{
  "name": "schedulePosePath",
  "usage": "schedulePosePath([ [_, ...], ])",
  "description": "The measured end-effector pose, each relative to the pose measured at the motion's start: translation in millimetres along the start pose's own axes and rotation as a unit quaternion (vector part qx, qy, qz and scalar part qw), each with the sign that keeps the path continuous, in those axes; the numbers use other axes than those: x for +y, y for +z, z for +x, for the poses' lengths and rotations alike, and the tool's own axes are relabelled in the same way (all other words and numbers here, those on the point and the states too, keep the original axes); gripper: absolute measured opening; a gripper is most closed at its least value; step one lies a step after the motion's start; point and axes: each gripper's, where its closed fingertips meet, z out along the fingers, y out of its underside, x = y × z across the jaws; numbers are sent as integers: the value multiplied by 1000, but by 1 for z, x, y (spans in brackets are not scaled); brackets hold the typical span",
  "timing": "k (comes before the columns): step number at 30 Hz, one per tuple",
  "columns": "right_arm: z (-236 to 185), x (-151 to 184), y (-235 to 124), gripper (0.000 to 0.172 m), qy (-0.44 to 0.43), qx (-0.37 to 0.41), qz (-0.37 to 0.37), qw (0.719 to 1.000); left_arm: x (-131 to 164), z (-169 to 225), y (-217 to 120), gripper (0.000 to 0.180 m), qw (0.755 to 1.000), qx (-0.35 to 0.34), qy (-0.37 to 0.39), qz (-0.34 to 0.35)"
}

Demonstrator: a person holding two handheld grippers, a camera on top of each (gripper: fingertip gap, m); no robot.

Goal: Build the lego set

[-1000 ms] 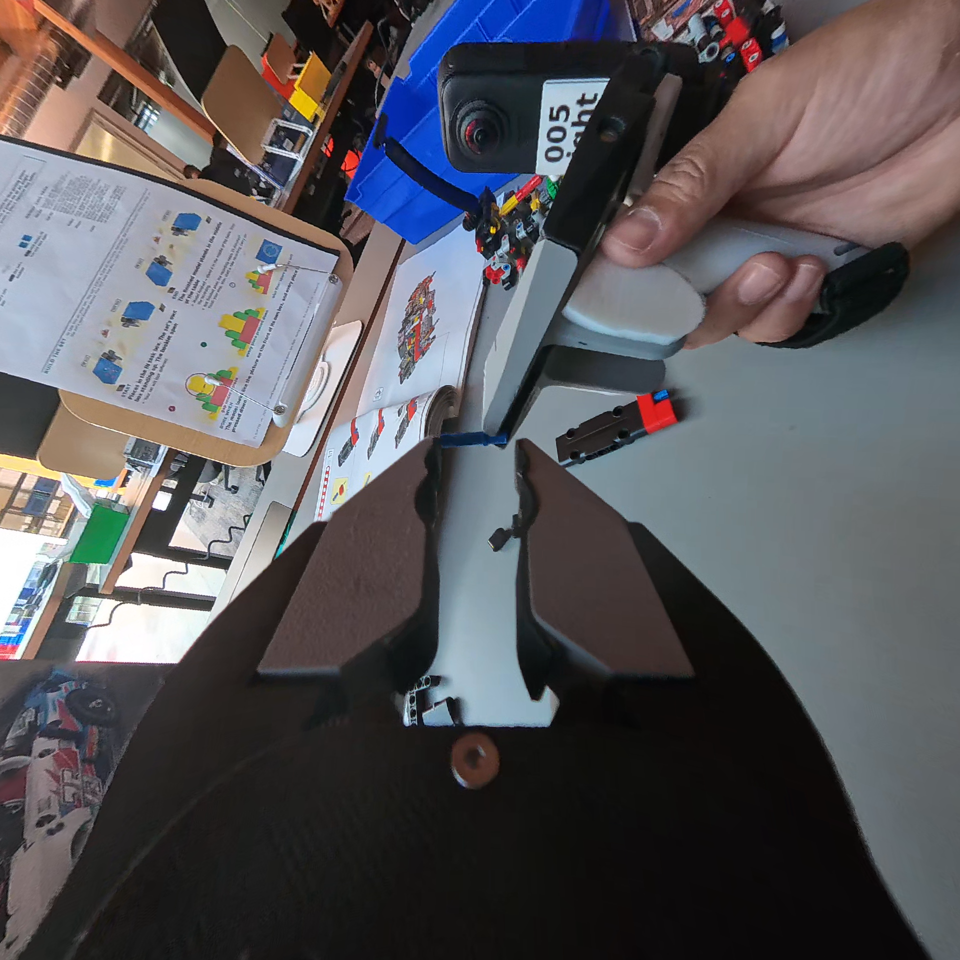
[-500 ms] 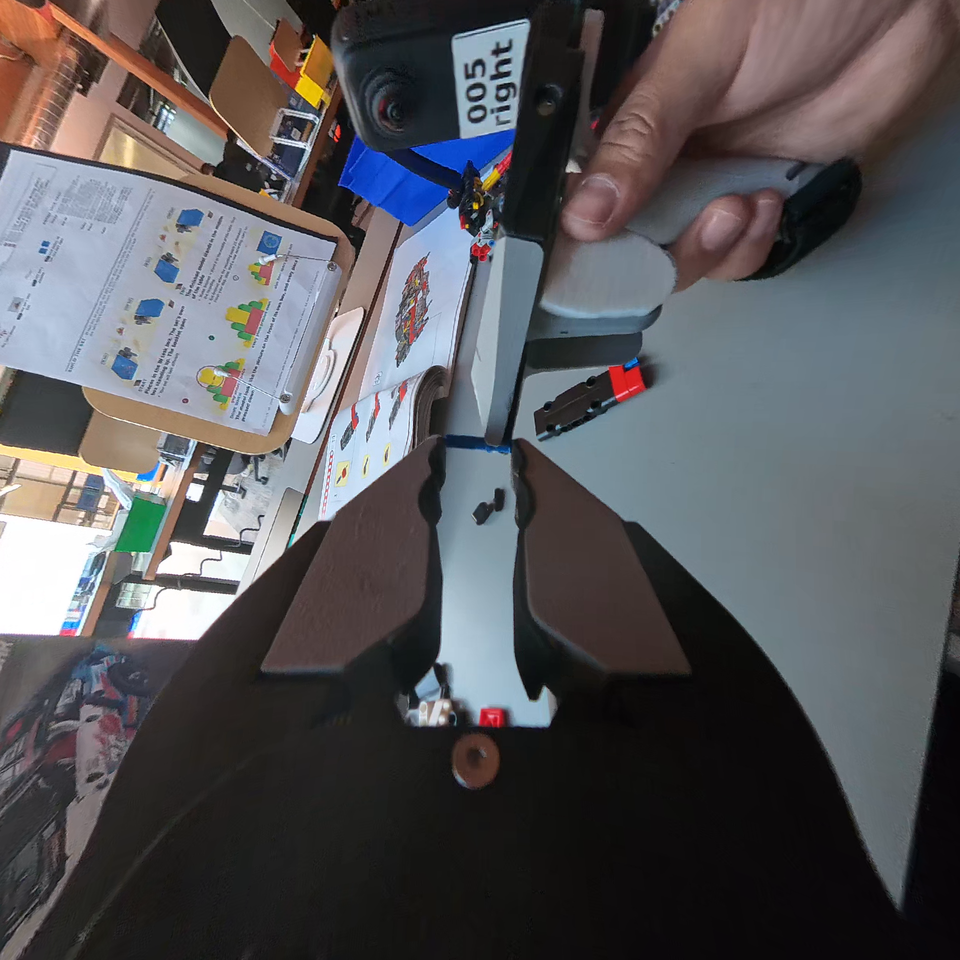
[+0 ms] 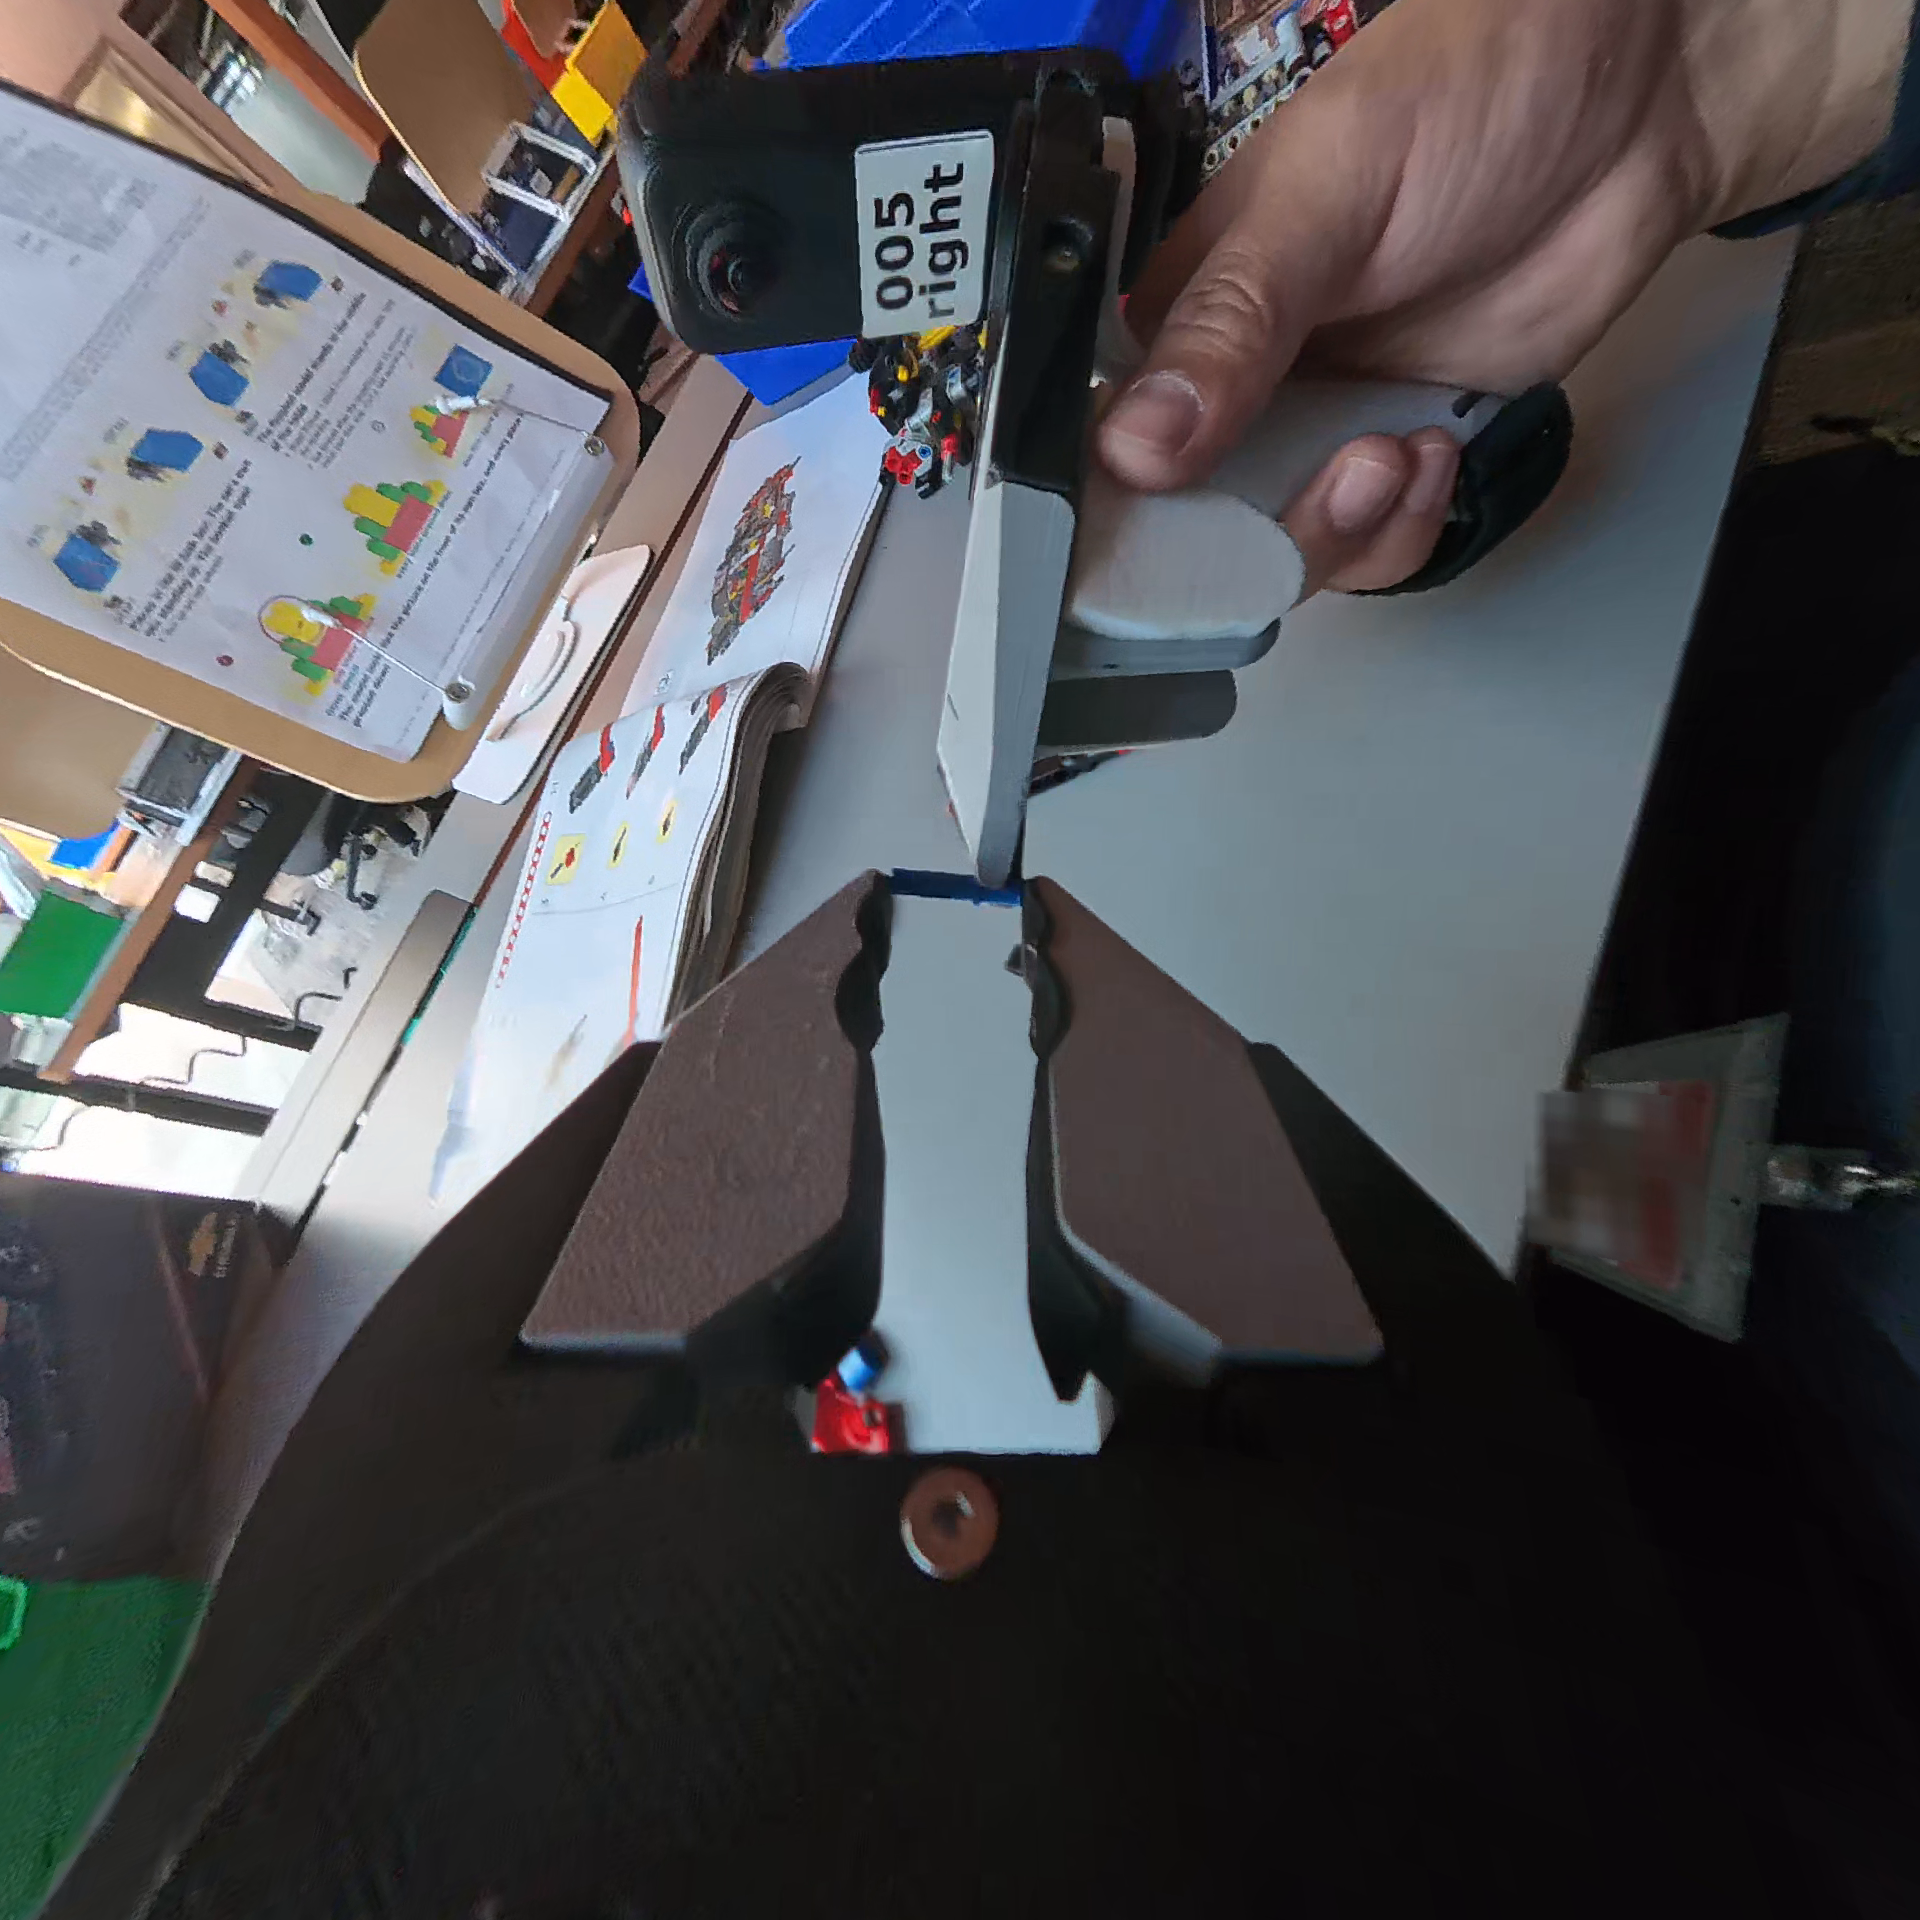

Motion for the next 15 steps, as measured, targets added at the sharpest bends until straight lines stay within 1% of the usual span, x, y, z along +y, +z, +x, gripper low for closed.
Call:
schedulePosePath([
  [2,-10,9,7,0,-6,-13,-22,1000,-2,8,-12,23,1000,-8,-11,-4],
  [5,-20,20,18,0,-12,-33,-48,998,-2,18,-28,23,999,-34,-4,-13],
  [8,-19,26,24,0,-12,-40,-69,997,3,24,-35,23,999,-48,-7,-14],
  [11,-13,26,26,0,-14,-32,-74,997,10,24,-33,23,999,-31,-34,-9],
  [15,-11,22,22,0,-22,-19,-66,997,9,21,-28,23,998,-5,-62,13],
])
